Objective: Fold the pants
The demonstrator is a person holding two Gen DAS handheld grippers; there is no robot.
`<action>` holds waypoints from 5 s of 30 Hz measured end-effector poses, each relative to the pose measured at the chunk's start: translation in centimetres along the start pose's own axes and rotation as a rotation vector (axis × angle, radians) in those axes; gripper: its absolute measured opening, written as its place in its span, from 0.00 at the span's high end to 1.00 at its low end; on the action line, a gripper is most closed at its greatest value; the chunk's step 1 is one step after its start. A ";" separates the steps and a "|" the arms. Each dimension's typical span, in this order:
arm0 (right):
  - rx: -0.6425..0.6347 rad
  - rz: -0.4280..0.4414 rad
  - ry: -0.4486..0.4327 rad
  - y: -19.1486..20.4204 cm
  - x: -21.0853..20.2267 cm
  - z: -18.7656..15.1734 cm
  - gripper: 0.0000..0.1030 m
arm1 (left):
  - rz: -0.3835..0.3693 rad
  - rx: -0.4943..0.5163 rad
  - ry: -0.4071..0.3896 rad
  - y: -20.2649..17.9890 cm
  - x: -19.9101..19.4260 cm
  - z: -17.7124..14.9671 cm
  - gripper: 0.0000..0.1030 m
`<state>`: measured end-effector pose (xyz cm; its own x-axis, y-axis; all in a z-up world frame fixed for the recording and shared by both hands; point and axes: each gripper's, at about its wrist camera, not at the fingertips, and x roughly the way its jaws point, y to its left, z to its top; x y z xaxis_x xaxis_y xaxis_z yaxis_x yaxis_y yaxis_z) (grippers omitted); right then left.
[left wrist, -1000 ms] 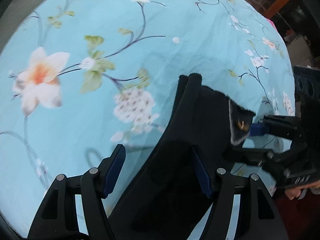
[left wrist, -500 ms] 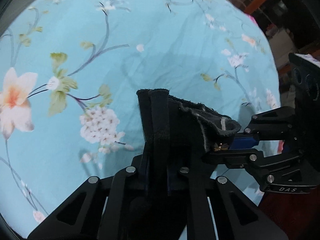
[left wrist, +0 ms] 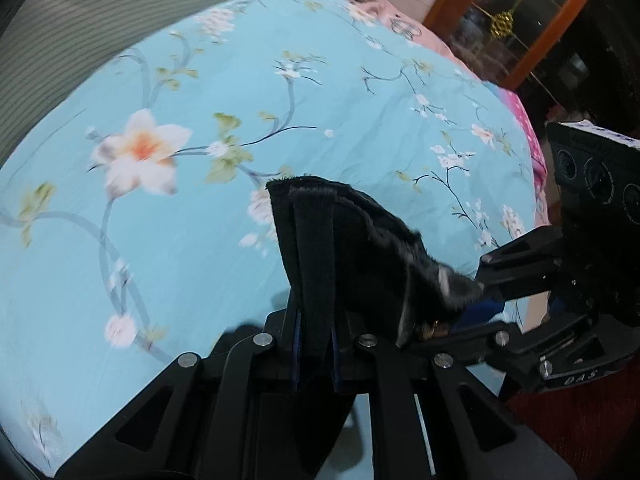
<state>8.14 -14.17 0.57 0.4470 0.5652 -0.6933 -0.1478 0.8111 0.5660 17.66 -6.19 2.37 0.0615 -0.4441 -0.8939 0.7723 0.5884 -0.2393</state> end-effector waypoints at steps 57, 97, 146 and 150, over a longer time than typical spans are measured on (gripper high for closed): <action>-0.396 0.289 0.433 21.9 20.1 -1.8 0.51 | 0.291 -1.106 -0.281 10.2 -14.3 -37.6 0.83; -0.732 0.292 0.566 34.1 31.9 -0.8 0.50 | 0.356 -1.663 -0.483 10.9 -18.1 -51.2 0.43; -0.856 0.448 0.517 31.7 26.4 2.7 0.94 | 0.572 -1.311 -0.450 6.4 -19.3 -34.0 0.85; -0.809 0.440 0.475 28.5 24.1 3.8 0.94 | 0.575 -1.229 -0.434 5.0 -18.5 -30.5 0.85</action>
<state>18.05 22.00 1.71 -0.1581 0.6951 -0.7013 -0.8406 0.2779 0.4650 1.10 25.56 6.15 0.5322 0.0170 -0.8465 -0.4428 0.8577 -0.2612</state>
